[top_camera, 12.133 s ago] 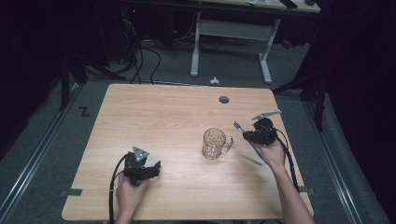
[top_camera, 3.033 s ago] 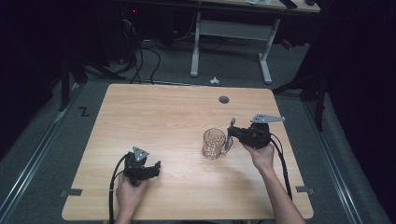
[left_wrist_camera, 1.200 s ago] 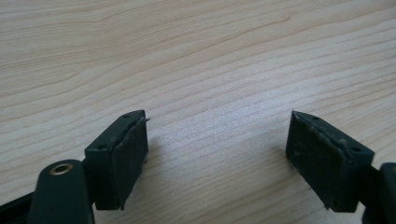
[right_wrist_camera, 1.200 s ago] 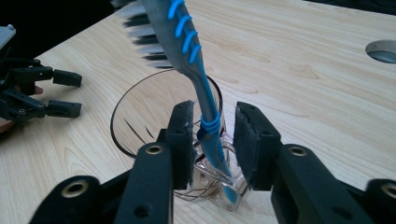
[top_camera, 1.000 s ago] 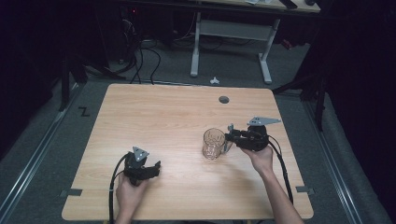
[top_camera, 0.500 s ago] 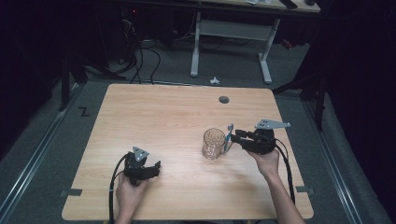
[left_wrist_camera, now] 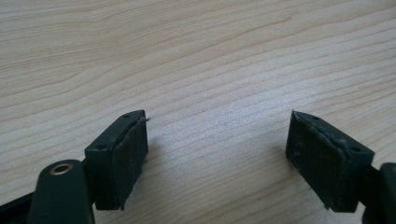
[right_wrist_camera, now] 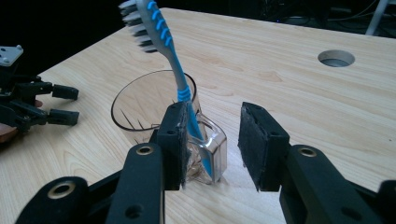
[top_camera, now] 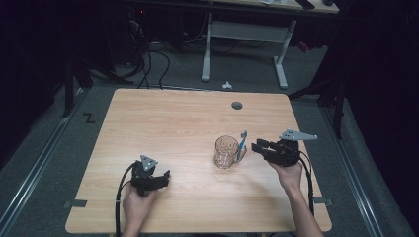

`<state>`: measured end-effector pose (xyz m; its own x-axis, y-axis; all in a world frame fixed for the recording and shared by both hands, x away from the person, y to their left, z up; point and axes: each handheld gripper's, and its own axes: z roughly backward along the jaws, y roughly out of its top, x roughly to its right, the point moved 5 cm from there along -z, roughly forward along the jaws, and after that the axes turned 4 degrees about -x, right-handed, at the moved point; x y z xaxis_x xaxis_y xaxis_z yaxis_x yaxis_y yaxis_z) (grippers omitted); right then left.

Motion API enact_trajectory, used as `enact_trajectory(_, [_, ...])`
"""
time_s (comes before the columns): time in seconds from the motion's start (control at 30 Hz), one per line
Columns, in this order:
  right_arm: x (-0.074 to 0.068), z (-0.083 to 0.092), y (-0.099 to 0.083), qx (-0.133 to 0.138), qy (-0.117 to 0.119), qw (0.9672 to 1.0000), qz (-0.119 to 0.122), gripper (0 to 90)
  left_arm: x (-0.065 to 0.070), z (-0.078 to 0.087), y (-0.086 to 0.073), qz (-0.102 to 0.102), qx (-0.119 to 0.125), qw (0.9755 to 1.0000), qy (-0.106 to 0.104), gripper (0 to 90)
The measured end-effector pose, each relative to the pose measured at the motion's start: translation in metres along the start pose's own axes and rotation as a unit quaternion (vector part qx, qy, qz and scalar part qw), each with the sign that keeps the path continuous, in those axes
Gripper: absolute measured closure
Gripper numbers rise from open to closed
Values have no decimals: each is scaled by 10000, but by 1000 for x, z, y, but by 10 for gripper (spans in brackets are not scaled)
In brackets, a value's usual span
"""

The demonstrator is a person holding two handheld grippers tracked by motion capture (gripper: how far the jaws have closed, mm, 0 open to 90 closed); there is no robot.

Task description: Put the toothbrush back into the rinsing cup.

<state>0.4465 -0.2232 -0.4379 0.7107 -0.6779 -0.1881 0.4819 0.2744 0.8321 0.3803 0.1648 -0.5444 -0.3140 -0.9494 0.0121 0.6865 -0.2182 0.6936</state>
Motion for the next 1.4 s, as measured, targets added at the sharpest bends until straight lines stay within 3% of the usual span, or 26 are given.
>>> enact_trajectory(0.9, [16,11,-31,6,-268,9990,-345,627,0,0,0,0,-1,10000,-1,215])
enact_trajectory(1.2, [15,10,-35,-55,-321,9990,-293,621,0,0,0,0,1,10000,-2,215])
enact_trajectory(1.4, [17,10,-43,-65,-356,9986,-386,621,0,0,0,0,0,10000,-1,215])
